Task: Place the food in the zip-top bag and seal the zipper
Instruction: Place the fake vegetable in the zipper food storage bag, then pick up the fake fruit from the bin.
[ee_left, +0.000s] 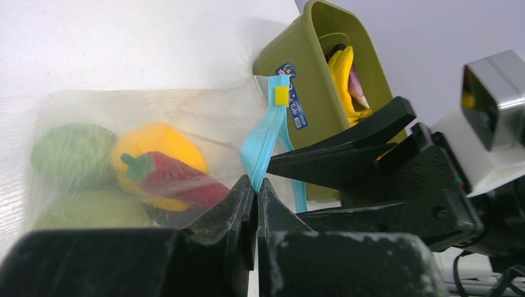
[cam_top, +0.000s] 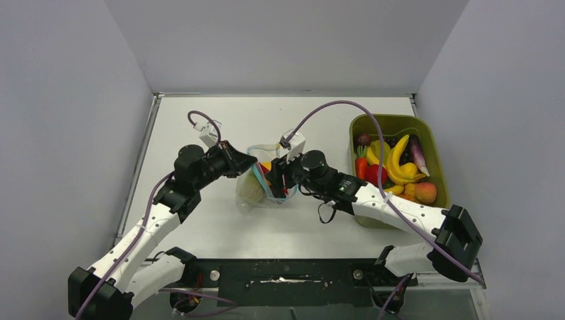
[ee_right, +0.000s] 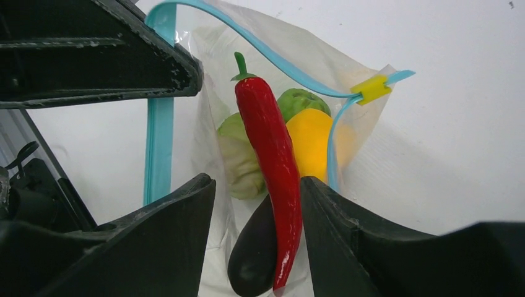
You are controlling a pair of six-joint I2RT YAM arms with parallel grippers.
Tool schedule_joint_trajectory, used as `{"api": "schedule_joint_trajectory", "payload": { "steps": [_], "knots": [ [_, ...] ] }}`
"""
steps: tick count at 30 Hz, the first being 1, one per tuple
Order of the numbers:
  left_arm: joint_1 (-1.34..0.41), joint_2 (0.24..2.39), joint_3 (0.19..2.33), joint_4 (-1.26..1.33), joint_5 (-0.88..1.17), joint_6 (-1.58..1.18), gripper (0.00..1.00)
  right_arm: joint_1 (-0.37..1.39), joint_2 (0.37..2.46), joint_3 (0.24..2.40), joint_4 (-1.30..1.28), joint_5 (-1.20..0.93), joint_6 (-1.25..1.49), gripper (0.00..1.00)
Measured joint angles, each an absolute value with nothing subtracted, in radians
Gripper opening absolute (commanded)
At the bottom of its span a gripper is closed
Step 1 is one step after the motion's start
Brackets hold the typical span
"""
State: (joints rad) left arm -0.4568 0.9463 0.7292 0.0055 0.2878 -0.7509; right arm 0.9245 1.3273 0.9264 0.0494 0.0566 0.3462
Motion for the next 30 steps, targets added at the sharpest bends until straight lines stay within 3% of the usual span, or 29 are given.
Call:
{"api": "schedule_joint_trajectory", "payload": {
  "steps": [14,22,30],
  "knots": [
    [-0.457,0.945,0.708,-0.004,0.259,-0.601,0.0,0.888,1.188,1.036,-0.177,0.183,0.239,0.54],
    [-0.457,0.915,0.715,-0.067,0.226,-0.457,0.0,0.699,1.173,1.123,-0.387,0.272,0.299,0.53],
    [-0.457,0.875,0.701,-0.073,0.194,-0.389,0.0,0.577,1.162,1.18,-0.562,0.419,0.34,0.44]
  ]
}}
